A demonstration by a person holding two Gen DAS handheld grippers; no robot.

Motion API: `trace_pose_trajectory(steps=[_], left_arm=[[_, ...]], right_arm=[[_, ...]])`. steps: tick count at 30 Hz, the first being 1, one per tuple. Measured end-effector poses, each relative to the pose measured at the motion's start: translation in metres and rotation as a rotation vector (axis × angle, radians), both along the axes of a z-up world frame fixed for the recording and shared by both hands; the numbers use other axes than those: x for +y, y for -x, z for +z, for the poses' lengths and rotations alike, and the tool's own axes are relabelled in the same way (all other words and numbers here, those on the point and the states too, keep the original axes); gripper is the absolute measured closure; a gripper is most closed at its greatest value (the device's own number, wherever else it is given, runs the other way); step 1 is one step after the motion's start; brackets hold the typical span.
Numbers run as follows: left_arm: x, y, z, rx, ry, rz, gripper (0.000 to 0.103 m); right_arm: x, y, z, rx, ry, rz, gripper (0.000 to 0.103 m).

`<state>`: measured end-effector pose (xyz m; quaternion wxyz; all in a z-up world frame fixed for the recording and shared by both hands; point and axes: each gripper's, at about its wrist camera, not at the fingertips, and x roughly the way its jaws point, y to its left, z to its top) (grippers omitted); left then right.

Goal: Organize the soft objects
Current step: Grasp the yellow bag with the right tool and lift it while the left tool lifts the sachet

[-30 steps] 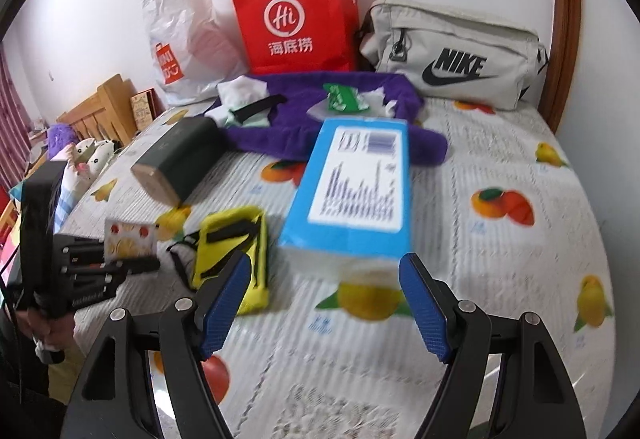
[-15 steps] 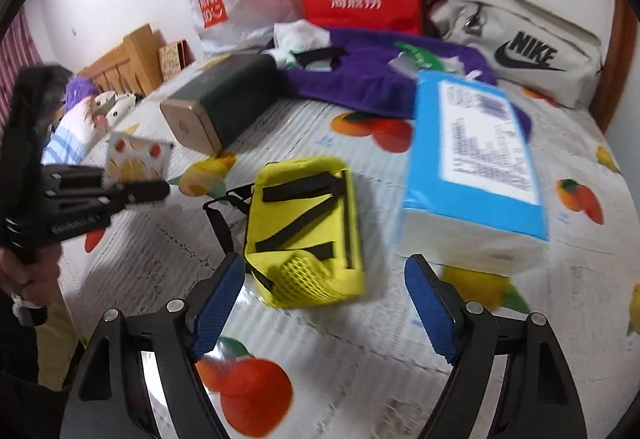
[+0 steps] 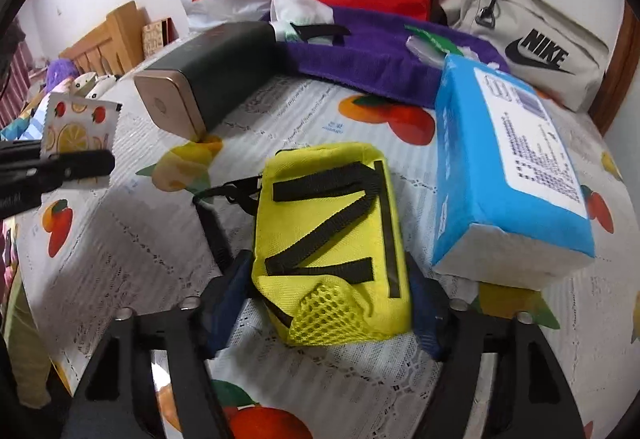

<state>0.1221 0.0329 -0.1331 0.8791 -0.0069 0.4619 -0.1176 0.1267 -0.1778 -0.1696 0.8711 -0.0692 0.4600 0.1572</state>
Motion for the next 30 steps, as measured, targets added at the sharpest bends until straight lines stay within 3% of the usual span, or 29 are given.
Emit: trace_pose_trajectory(steps=[16, 21, 26, 30], left_arm=[[0.0, -0.033, 0.025, -0.068, 0.006, 0.045, 0.096], [-0.005, -0.042, 0.033, -0.08, 0.019, 0.044, 0.096], [-0.008, -0.054, 0.043, -0.059, 0.069, 0.034, 0.096], [-0.013, -0.064, 0.05, -0.077, 0.062, 0.031, 0.096]], right_arm=[[-0.038, 0.059, 0.003, -0.008, -0.016, 0.033, 0.039], [-0.055, 0.063, 0.005, 0.009, -0.067, -0.003, 0.042], [-0.067, 0.068, 0.007, -0.002, -0.072, -0.045, 0.044], [-0.075, 0.071, 0.01, -0.001, -0.072, -0.071, 0.045]])
